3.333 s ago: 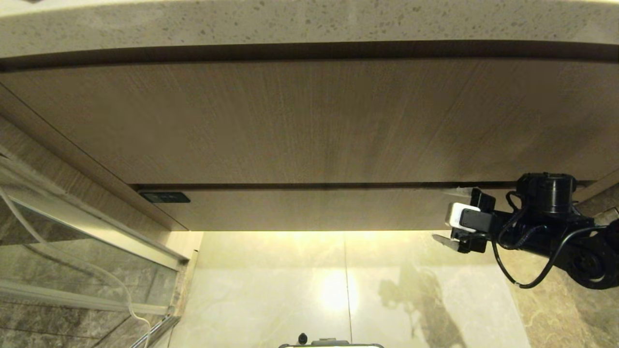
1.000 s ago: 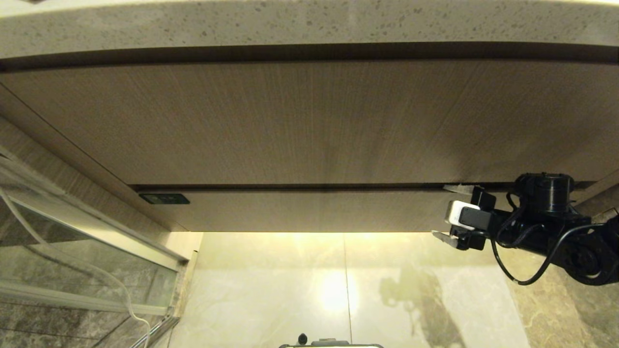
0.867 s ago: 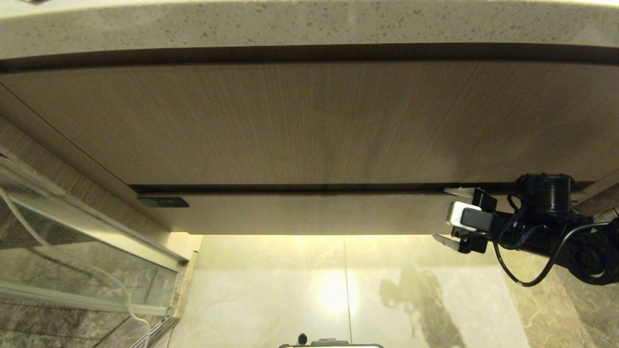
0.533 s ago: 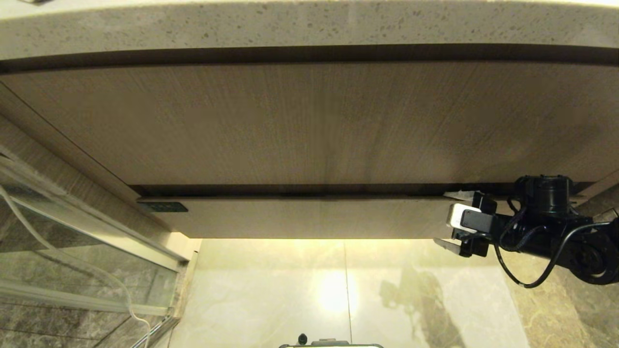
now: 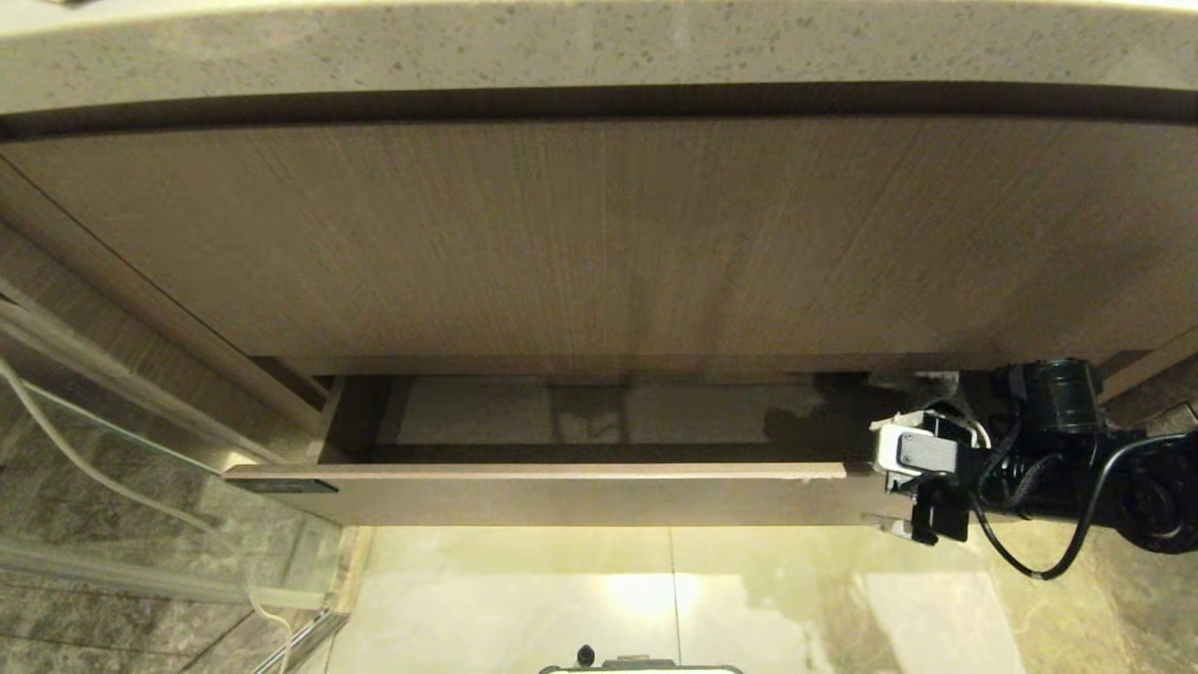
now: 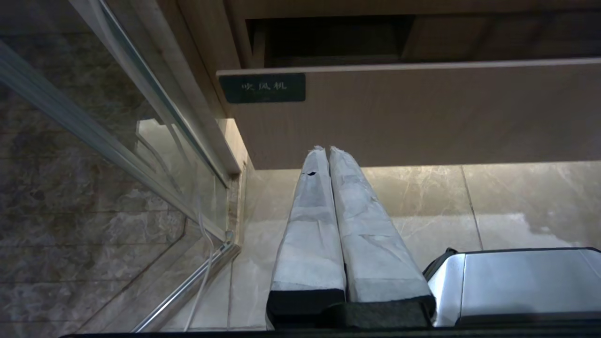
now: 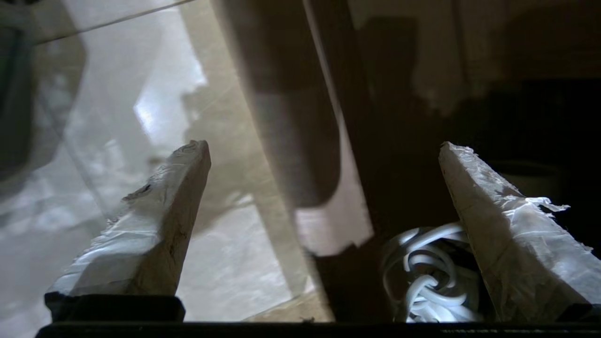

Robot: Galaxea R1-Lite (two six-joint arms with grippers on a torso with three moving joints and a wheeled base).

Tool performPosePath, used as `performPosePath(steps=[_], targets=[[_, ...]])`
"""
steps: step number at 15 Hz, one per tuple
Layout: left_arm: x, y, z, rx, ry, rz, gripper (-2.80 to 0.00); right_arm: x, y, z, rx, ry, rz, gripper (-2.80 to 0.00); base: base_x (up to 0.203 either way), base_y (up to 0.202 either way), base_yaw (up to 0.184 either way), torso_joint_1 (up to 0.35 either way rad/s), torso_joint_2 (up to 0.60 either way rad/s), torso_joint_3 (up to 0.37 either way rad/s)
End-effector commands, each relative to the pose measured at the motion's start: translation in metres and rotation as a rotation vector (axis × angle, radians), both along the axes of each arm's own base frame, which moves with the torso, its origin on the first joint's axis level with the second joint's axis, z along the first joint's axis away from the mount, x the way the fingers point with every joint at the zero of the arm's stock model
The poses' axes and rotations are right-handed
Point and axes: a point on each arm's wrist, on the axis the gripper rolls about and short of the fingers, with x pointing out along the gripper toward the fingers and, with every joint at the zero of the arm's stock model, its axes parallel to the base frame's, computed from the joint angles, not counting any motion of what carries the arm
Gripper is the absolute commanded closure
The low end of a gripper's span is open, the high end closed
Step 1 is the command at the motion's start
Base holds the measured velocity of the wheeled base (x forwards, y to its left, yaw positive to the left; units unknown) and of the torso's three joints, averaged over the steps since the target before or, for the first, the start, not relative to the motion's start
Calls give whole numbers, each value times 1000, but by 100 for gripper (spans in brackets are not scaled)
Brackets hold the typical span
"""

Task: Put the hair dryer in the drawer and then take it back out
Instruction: Pull open the drawer

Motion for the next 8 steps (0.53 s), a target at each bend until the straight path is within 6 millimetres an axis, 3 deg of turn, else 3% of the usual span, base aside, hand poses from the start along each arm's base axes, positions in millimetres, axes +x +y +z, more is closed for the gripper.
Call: performPosePath(steps=[1,3,6,8], targets=[[0,0,0,0,-3,0,0,-7,-3,6,-5,11,-1,-280,0,0,0,0,0,0],[0,0,0,0,-3,0,0,-15,-7,6,-4,61,-13,-280,0,0,0,0,0,0],[0,0,0,0,-3,0,0,-47,-18,7,4,270,-51,-280,0,0,0,0,0,0],[0,0,0,0,-3,0,0,-53,-25,9,9,304,-82,-280,0,0,0,0,0,0]])
